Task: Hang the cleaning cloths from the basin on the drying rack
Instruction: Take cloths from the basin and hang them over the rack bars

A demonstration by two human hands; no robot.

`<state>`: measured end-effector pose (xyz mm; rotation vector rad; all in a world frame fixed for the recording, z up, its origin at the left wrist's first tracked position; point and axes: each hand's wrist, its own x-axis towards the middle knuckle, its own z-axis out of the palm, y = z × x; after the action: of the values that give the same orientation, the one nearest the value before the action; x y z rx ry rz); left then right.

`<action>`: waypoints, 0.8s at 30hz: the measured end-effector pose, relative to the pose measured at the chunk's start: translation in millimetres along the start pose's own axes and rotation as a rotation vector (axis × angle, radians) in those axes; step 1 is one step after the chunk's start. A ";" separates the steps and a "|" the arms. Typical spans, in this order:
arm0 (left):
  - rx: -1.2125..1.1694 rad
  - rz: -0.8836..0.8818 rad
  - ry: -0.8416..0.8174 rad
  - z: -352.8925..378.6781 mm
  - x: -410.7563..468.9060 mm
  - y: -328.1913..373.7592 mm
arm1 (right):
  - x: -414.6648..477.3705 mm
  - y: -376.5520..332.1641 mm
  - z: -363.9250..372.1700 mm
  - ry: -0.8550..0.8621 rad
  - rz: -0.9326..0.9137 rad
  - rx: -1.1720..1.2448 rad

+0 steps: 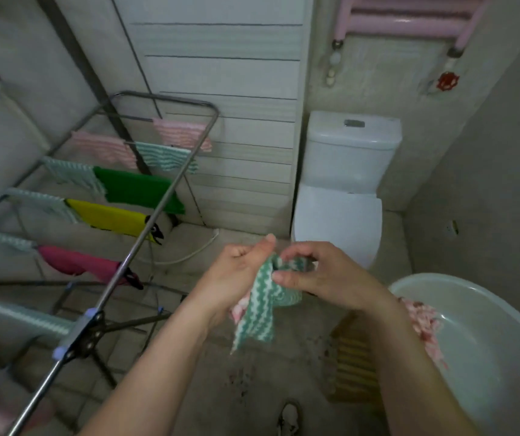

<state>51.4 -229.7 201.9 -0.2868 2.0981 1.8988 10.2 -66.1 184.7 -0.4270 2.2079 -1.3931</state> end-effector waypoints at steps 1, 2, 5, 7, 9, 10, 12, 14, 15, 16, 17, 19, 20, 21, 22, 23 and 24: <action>-0.022 -0.017 -0.011 -10.9 -6.1 -0.1 | 4.0 -8.9 9.5 -0.007 -0.024 0.113; -0.071 -0.017 -0.001 -29.2 -16.0 -2.6 | 8.6 -22.4 26.1 -0.007 -0.036 0.300; -0.189 -0.009 0.019 -64.0 -32.5 -10.8 | 19.0 -45.6 54.9 0.034 0.005 0.764; -0.230 -0.017 0.021 -85.6 -44.0 -16.3 | 26.8 -53.3 68.2 0.153 0.053 0.793; -0.234 0.006 0.021 -115.7 -63.3 -25.3 | 34.4 -64.9 90.7 0.339 0.053 0.607; -0.216 0.020 0.006 -123.1 -68.5 -27.3 | 35.9 -66.0 94.6 0.452 0.018 0.400; -0.150 0.058 0.050 -141.2 -85.3 -31.8 | 35.0 -78.3 110.3 0.524 -0.127 -0.085; -0.131 0.106 0.183 -156.5 -98.8 -35.3 | 30.7 -96.2 126.9 0.409 -0.325 -0.277; -0.144 0.139 0.262 -167.9 -108.8 -38.9 | 28.5 -108.6 141.1 0.296 -0.382 -0.276; -0.155 0.175 0.321 -173.6 -113.2 -41.1 | 25.3 -118.3 149.9 0.178 -0.403 -0.265; -0.159 0.206 0.365 -182.9 -120.5 -44.3 | 24.5 -128.7 162.3 0.057 -0.402 -0.265; -0.125 0.235 0.429 -194.8 -130.7 -47.4 | 23.6 -142.3 181.8 -0.113 -0.412 -0.259; -0.099 0.243 0.451 -199.2 -136.1 -48.1 | 23.7 -148.7 191.8 -0.162 -0.428 -0.237; -0.078 0.251 0.472 -202.6 -141.6 -47.6 | 23.9 -152.5 201.1 -0.197 -0.447 -0.194; -0.056 0.272 0.512 -209.5 -149.8 -48.2 | 24.9 -158.3 213.4 -0.235 -0.447 -0.145; -0.021 0.291 0.540 -212.4 -153.2 -47.4 | 25.1 -159.8 219.7 -0.257 -0.426 -0.095; 0.014 0.299 0.594 -221.0 -161.3 -48.8 | 27.6 -164.6 231.2 -0.287 -0.413 -0.066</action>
<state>200.4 -462.5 231.0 -0.6308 2.6553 2.1607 116.5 -324.0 243.9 -1.0856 2.0028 -1.3543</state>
